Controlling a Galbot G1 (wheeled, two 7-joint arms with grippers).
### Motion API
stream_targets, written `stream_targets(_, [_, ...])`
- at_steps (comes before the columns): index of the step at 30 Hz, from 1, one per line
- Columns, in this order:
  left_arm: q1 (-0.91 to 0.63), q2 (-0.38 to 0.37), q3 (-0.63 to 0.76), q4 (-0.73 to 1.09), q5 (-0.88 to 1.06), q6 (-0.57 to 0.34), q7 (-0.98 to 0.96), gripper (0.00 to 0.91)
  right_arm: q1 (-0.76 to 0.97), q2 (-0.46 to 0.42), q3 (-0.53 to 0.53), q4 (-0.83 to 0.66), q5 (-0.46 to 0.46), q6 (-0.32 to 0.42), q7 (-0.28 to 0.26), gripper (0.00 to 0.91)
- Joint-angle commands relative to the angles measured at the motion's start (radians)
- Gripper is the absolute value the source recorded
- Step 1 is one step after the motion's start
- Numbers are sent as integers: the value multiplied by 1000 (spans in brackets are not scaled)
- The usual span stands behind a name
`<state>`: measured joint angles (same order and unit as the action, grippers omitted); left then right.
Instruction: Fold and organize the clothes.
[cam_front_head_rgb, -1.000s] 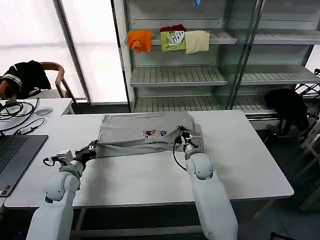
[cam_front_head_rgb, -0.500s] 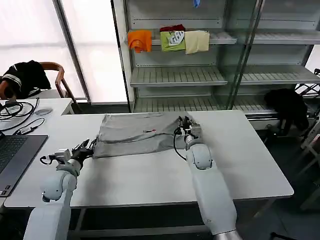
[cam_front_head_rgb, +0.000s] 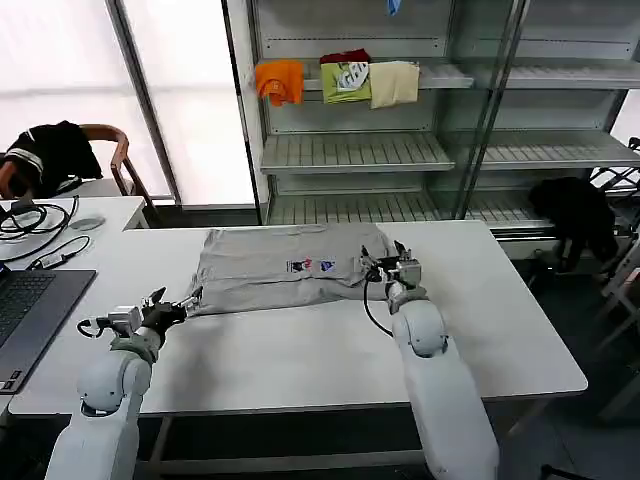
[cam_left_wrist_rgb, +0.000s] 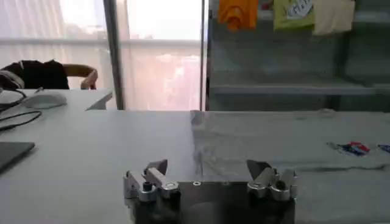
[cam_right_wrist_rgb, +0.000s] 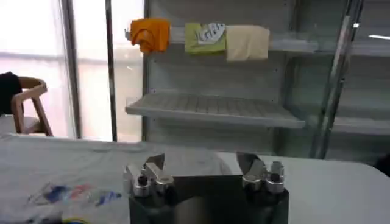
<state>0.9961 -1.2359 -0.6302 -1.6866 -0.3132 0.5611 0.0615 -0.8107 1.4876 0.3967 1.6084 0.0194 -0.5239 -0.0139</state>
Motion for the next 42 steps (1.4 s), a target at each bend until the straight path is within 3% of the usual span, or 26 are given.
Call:
stream_targets(1, [15,0,2,-14,20,15,-1,907,-116,-38,20,98,8,-56,-19,907])
stream_targets(9, [21,-4,-1,-9,26,15,-1,907,-128,-31,19,78,5,-55,-14,907])
stream_targets(11, [22,-5,-2,-7,26,15,-1,907,-122,-25,21,59,5,-55,-12,736])
stream_targets(12, [22,-5,-3,-5,25,15,-1,907,-121,-22,21,51,4,-55,-10,736])
stream_targets(13, [23,-5,-3,-4,25,15,-1,907,-117,-19,23,38,5,-55,-8,584])
stream_targets(15, [23,-4,-3,0,25,15,-1,907,-114,-16,26,19,6,-54,-10,514])
stream_targets(16, [22,-4,-3,4,26,15,-1,907,-112,-14,27,12,8,-54,-10,282])
stream_targets(18, [22,-4,-2,7,26,15,-1,907,-110,-11,28,3,9,-55,-7,50])
stream_targets(19, [22,-5,-1,9,27,15,-1,756,-109,-9,29,-3,13,-55,-8,0])
stream_targets(20, [22,-6,0,12,30,15,-1,524,-109,-9,29,-5,16,-55,-11,0])
stream_targets(21, [24,-6,2,13,33,15,0,383,-109,-9,28,-4,21,-54,-16,0])
stream_targets(22, [25,-6,3,14,34,15,1,161,-112,-9,28,-2,28,-55,-19,0])
stream_targets(23, [26,-7,4,15,37,15,3,60,-112,-9,28,0,30,-55,-20,0])
stream_targets(24, [28,-9,5,16,39,15,3,20,-114,-9,28,3,34,-55,-22,0])
stream_targets(42, [47,-12,0,0,37,15,15,0,-155,-23,34,109,177,-55,16,0])
